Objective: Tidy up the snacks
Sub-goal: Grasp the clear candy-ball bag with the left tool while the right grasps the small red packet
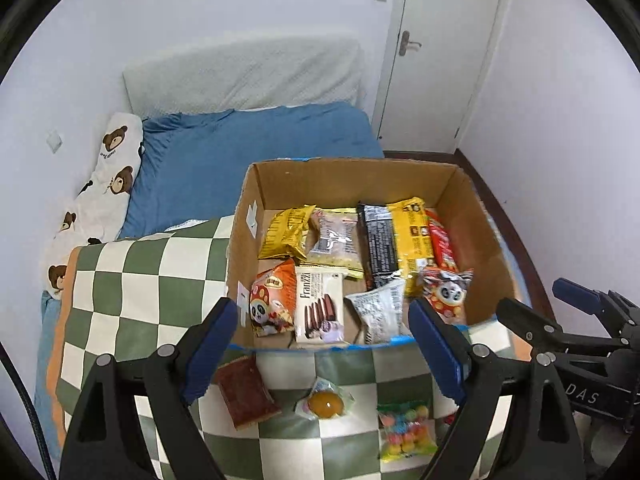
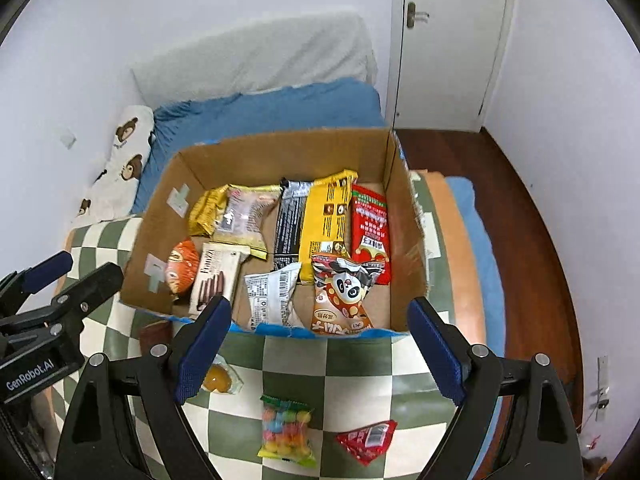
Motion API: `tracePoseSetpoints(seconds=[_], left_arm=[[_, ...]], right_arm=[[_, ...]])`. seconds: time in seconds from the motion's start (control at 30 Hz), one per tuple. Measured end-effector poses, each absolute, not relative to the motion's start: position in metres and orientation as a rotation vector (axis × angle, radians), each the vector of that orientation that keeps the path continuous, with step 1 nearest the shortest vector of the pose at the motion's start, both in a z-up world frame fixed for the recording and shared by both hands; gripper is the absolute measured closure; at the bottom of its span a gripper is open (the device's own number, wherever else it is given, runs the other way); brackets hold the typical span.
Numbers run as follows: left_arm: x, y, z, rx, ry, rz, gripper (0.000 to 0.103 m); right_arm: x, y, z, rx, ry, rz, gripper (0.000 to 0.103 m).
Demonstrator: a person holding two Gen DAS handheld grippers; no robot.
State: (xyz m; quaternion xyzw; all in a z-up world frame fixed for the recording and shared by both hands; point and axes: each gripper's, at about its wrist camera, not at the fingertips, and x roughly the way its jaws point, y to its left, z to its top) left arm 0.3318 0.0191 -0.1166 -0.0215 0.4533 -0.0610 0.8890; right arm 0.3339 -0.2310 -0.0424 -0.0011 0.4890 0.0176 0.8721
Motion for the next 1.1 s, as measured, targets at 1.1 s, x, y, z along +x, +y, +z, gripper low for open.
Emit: tracePoseSetpoints(seconds=[1.1], left_arm=[[0.274, -0.035, -0.28, -0.146, 1.42, -0.135, 0.016]], right_arm=[[0.253, -0.34, -0.185, 0.424, 1.326, -0.087, 0.019]])
